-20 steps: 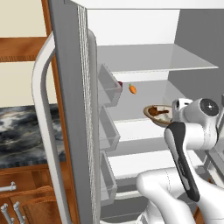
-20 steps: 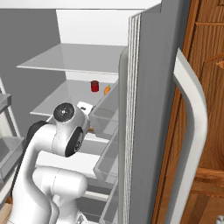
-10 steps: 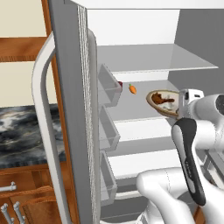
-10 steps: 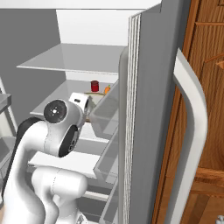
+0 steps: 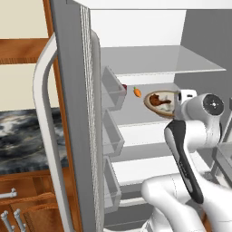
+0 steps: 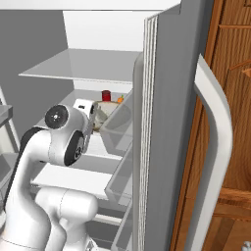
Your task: Pick the chicken drumstick and garlic from their plates and place them in the bowl. Then put the bowl in the fridge.
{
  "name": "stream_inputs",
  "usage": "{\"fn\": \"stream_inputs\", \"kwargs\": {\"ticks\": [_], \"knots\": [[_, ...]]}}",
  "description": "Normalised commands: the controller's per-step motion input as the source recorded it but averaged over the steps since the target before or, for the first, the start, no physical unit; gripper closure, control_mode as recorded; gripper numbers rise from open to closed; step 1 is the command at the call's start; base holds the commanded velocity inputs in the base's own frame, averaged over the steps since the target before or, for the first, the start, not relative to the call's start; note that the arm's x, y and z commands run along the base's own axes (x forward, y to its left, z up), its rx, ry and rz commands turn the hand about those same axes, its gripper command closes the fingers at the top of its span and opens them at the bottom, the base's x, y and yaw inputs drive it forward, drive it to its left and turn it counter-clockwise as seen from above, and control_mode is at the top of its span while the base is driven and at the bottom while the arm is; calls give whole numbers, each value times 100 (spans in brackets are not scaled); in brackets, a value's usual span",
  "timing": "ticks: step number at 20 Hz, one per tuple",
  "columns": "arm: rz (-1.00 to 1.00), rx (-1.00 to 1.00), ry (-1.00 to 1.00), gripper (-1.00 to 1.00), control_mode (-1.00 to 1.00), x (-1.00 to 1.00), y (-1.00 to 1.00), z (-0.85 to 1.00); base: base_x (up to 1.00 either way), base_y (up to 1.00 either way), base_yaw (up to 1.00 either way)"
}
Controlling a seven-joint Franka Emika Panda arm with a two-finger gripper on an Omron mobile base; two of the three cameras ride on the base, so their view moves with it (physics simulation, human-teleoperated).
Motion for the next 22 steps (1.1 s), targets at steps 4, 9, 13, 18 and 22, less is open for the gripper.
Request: {"fn": "stream_inputs", "kwargs": {"ticks": [4, 9, 13, 18, 22], "knots": [[0, 0, 8, 100, -100, 44, -1, -18, 0, 0, 0], [0, 1, 22, 100, -100, 49, -7, -20, 0, 0, 0], [0, 0, 18, 100, -100, 46, -6, -20, 0, 0, 0], [0, 0, 6, 100, -100, 31, -10, -23, 0, 0, 0], [0, 1, 0, 100, -100, 14, -16, -34, 0, 0, 0]]}}
